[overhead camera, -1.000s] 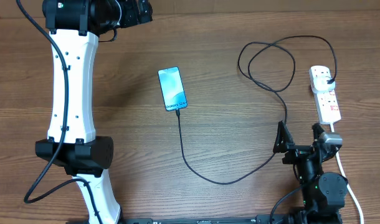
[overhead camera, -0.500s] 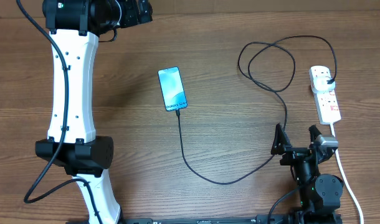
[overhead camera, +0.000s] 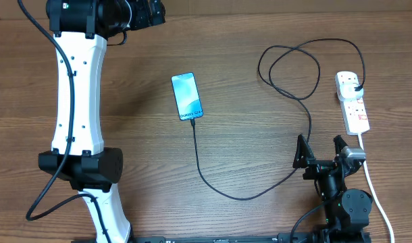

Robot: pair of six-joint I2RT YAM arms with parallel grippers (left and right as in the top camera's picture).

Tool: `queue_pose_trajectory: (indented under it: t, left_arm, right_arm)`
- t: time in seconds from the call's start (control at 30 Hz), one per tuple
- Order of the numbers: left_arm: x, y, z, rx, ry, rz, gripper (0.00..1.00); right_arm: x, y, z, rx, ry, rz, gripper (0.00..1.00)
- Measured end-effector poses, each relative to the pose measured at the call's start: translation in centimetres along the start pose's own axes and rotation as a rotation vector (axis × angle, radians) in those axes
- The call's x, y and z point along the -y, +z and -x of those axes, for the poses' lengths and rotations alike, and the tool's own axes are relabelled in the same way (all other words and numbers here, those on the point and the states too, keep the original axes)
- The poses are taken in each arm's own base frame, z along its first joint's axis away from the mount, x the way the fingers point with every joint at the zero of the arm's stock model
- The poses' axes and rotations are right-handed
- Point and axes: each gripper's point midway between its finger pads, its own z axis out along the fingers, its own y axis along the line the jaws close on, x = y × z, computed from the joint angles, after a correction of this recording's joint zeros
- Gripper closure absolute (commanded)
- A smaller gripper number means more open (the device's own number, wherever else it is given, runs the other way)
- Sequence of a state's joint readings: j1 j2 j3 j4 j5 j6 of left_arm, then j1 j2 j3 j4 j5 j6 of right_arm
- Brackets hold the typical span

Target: Plug charger to phone and switch on socket

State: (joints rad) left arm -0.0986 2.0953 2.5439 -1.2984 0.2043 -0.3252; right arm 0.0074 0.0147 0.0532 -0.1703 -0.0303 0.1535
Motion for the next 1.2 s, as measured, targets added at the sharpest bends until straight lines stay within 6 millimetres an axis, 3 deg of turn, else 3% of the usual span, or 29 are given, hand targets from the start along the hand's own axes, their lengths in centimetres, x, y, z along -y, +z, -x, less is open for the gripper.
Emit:
queue_pose_trajectory:
  t: [0.7, 0.9, 0.97, 1.1, 1.2]
  left_arm:
    - [-0.1, 0.0, -0.2, -0.009, -0.001, 0.004, 0.00]
    - [-2.2, 0.2, -2.5, -0.072, 0.001, 0.109, 0.00]
    - [-3.2, -0.2, -4.1, -0.107, -0.002, 0.155, 0.01]
    - [-5.2, -2.4, -7.0, -0.120, 0.007, 0.242, 0.00]
    - [-6.0, -4.5, -7.9, -0.030, 0.026, 0.266, 0.00]
  right_arm:
    - [-0.1, 0.0, 0.0, 0.000, 0.000, 0.007, 0.00]
    - [-0.1, 0.0, 0.0, 0.001, 0.000, 0.007, 0.00]
    - [-0.1, 0.0, 0.0, 0.000, 0.000, 0.007, 0.00]
    - [-0.1, 0.0, 0.0, 0.000, 0.000, 0.007, 0.00]
    - [-0.1, 0.0, 0.0, 0.001, -0.001, 0.007, 0.00]
